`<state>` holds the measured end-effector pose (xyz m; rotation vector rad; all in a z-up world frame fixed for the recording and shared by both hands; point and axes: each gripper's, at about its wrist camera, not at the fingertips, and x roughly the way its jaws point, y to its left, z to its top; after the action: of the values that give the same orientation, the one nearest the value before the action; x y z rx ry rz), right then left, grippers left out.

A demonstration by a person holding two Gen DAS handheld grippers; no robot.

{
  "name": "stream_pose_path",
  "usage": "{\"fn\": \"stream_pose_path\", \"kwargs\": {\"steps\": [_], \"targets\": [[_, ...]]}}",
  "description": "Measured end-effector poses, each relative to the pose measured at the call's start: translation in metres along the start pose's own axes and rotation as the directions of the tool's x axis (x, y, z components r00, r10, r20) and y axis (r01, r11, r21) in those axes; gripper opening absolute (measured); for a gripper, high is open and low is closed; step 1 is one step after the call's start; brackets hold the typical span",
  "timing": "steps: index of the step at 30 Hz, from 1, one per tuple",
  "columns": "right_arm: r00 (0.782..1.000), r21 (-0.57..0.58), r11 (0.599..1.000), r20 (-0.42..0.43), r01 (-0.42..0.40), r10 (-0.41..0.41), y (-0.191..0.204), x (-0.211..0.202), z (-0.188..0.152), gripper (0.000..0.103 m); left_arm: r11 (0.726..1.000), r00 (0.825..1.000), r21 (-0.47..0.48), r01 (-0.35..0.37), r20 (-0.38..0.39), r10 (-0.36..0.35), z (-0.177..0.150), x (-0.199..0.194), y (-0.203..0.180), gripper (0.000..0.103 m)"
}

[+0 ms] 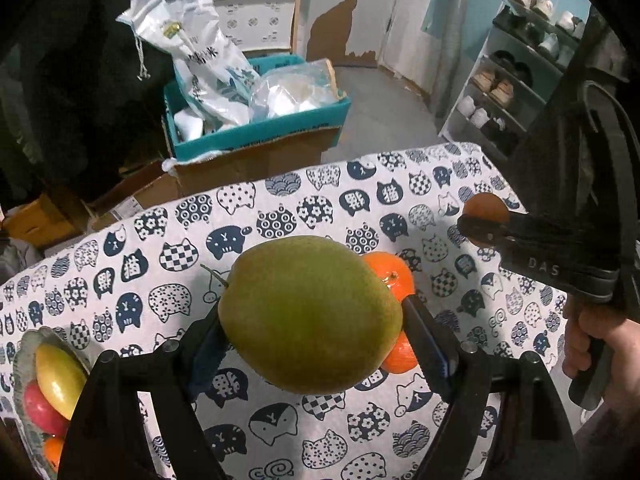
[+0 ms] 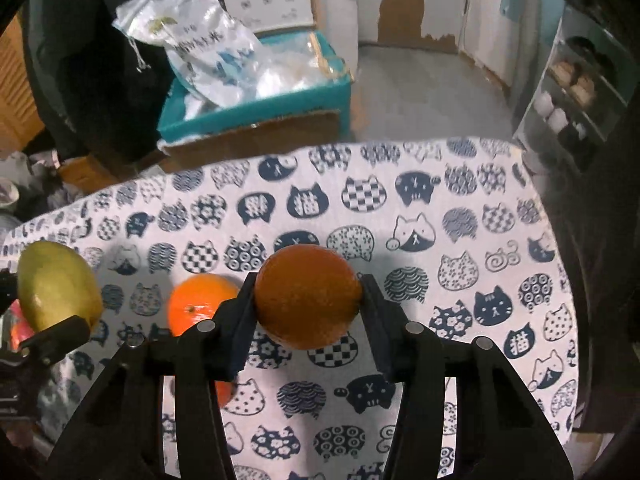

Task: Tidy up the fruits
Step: 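Lift the pear and orange and carry both toward the glass bowl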

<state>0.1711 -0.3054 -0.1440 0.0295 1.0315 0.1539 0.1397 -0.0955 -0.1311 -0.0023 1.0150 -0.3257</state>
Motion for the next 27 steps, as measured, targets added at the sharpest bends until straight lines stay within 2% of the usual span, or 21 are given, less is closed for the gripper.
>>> {"fn": "stream_pose_path", "kwargs": {"steps": [15, 27], "targets": [[0.989, -0.036, 0.999, 0.144, -0.028, 0.033, 0.013, -0.085, 0.008, 0.049, 1.000, 0.995, -0.002, 0.012, 0.099, -0.012, 0.001, -0.068, -0.008, 0.084], [0.974, -0.074, 0.996, 0.215, -0.056, 0.071, 0.027, -0.131, 0.008, 0.049, 0.999, 0.983, 0.017, 0.032, 0.178, -0.034, -0.002, -0.114, -0.017, 0.084]]}}
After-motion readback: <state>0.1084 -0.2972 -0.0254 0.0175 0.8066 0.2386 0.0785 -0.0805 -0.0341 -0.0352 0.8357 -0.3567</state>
